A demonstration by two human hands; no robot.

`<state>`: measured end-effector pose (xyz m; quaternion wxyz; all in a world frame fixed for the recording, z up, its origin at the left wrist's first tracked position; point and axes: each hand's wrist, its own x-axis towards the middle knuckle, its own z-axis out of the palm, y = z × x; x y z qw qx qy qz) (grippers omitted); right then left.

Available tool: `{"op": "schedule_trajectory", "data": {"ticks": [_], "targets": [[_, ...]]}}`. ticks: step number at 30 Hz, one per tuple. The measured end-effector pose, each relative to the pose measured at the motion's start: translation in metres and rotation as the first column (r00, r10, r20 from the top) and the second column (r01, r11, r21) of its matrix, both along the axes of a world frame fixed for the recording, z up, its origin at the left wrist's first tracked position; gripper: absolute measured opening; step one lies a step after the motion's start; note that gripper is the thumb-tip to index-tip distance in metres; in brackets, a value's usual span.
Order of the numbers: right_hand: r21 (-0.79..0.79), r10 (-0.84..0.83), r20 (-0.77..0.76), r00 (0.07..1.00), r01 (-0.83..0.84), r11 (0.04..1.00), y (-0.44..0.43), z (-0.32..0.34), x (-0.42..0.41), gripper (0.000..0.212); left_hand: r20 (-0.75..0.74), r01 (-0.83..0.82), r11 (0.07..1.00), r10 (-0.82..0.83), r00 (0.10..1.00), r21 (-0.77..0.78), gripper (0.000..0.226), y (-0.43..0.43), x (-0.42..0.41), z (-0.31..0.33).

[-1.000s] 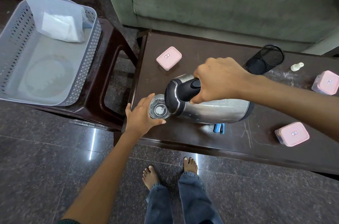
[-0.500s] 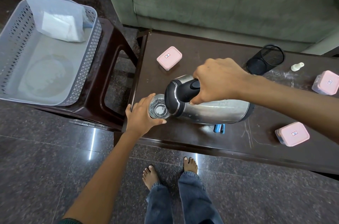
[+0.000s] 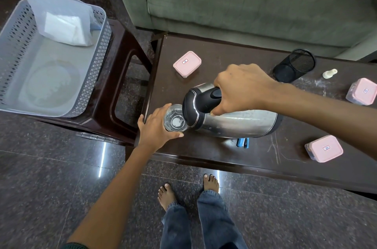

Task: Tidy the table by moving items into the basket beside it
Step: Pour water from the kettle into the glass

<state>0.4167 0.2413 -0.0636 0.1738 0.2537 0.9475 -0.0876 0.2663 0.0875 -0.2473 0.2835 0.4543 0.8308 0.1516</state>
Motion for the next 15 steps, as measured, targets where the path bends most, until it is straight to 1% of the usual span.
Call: {"op": "schedule_trajectory", "data": {"ticks": [4,15], "targets": [[0.002,0.001,0.0,1.0,-0.001,1.0,0.001,0.0002,0.0002,0.054,-0.022,0.005,1.0,-0.005,1.0,-0.012,0.098,-0.0002,0.0003,-0.0003],[-0.005,0.031,-0.006,1.0,-0.031,1.0,0.0017,0.0011,-0.003,0.053,-0.022,-0.001,1.0,0.0,1.0,-0.022,0.096,0.0002,0.0016,0.0024]]}}
